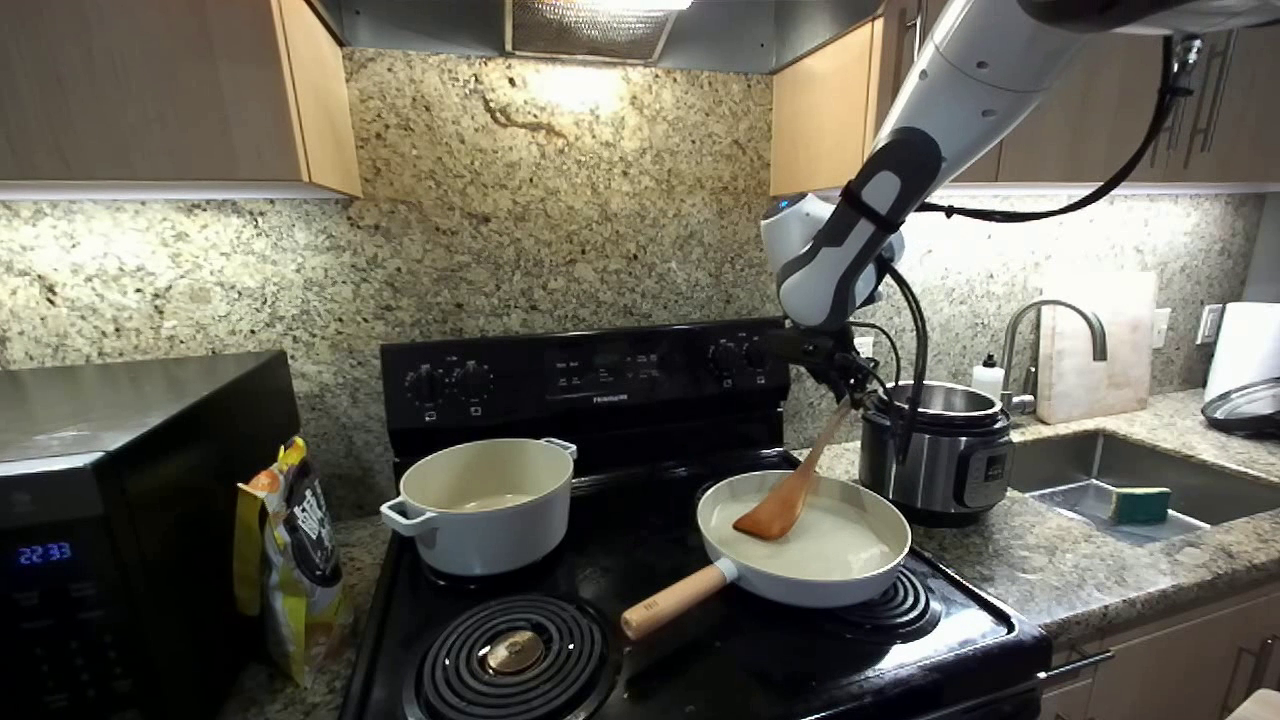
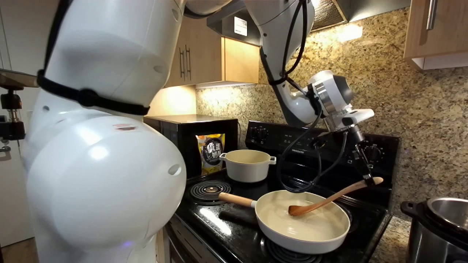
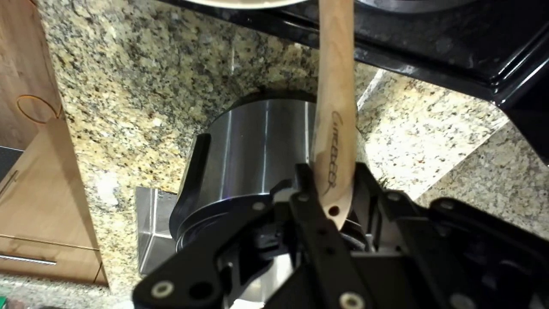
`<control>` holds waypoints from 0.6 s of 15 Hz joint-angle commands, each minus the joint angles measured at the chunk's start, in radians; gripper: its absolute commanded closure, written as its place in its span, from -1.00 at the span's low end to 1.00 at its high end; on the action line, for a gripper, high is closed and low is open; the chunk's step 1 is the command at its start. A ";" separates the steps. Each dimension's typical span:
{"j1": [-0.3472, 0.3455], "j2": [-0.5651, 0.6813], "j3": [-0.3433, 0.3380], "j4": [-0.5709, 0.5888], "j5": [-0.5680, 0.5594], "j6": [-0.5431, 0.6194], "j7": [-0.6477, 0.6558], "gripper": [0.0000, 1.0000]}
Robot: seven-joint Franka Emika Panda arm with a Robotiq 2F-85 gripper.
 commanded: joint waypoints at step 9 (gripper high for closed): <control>0.043 -0.031 -0.003 -0.129 -0.014 0.034 0.089 0.77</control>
